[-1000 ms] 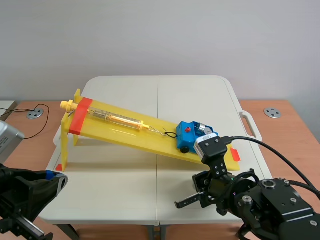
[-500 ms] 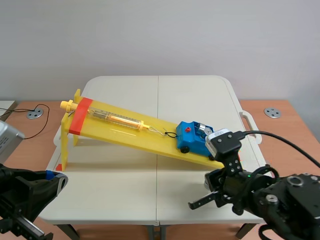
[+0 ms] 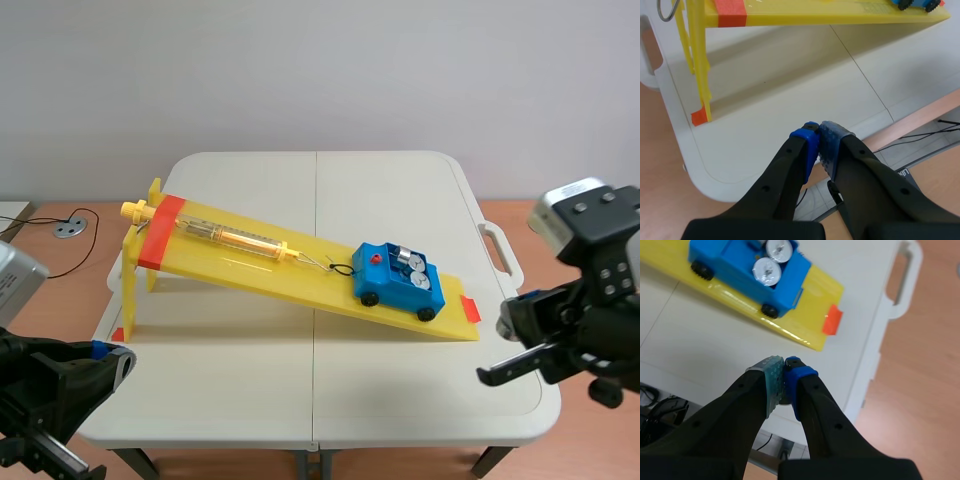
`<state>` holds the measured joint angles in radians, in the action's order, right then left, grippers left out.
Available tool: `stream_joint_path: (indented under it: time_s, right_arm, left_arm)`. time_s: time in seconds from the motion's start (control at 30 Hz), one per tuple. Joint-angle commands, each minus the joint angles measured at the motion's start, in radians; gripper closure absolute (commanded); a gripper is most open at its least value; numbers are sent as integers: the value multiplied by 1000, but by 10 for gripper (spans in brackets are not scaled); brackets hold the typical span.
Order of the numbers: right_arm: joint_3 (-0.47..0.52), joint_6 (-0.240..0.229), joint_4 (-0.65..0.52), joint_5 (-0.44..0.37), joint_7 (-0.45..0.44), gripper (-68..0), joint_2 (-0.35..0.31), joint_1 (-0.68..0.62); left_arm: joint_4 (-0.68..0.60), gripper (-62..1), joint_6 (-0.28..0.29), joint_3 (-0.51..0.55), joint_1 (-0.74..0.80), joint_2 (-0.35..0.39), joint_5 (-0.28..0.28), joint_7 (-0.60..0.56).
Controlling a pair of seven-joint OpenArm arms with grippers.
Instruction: Place the four metal weights on the blue cart on the ramp.
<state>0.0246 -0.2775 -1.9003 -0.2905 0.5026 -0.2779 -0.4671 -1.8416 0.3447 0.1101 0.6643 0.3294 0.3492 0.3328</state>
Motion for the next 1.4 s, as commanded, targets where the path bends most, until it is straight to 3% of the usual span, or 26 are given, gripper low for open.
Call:
stream_joint_path:
  time_s: [0.0,0.13,0.27,0.67,1.37]
  right_arm:
    - [86,-12,-118,-80,-58,-6,-50,40]
    - [163,-12,-172,-112,-39,-6,-50,42]
    - [167,-11,-169,-114,-53,-6,-49,82]
    - [23,1,-19,-26,-80,-7,-39,280]
    - [-143,27,192,117,-129,-7,89,501]
  left_arm:
    - [-68,-31,36,8,-36,-16,74,-95]
    - [-68,-31,36,8,-36,-16,74,-95]
    - [-68,-31,36,8,-36,-16,74,-95]
    - [-68,-31,36,8,-36,-16,74,-90]
    - [-68,-31,36,8,-36,-16,74,-77]
